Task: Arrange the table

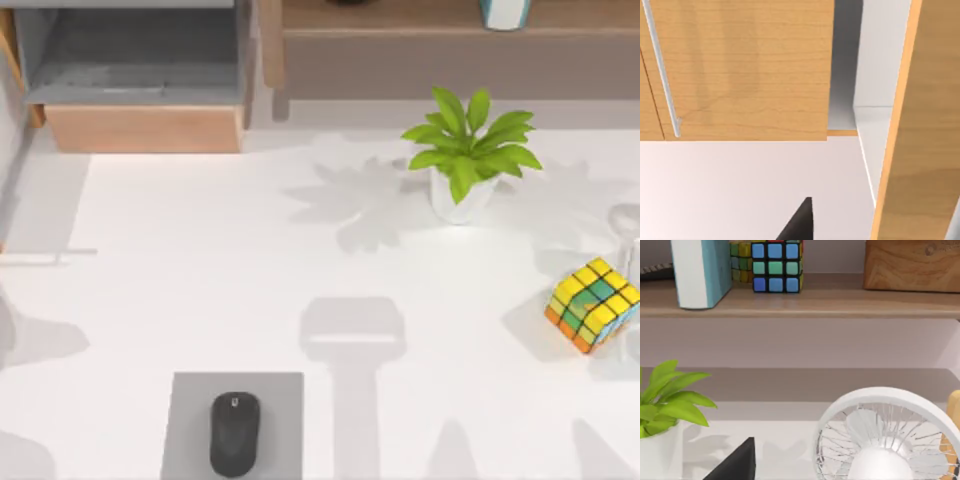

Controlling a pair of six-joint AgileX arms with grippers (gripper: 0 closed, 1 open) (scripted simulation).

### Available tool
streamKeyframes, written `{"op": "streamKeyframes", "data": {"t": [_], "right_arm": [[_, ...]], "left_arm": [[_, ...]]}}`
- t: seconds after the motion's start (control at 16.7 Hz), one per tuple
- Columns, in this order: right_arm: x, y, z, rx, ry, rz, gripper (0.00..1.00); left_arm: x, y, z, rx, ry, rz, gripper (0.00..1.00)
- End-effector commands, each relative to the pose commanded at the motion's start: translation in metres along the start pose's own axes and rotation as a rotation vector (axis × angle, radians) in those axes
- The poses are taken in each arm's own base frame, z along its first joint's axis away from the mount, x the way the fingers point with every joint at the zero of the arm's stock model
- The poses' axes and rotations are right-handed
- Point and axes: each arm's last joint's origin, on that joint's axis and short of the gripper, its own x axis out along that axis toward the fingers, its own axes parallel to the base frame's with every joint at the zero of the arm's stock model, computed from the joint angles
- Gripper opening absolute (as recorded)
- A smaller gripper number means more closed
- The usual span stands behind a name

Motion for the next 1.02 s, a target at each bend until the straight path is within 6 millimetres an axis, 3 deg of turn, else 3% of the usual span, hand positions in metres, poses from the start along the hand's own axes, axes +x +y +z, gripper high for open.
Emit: {"op": "streamKeyframes", "data": {"t": [0.36, 1.02], "right_arm": [[0.0, 0.0, 0.0, 0.0, 0.0, 0.0, 1.0], [0.0, 0.0, 0.0, 0.0, 0.0, 0.0, 1.0]], "left_arm": [[0.0, 0.0, 0.0, 0.0, 0.0, 0.0, 0.02], [0.0038, -0.0038, 0.0001, -0.013, 0.002, -0.019, 0.0]]}}
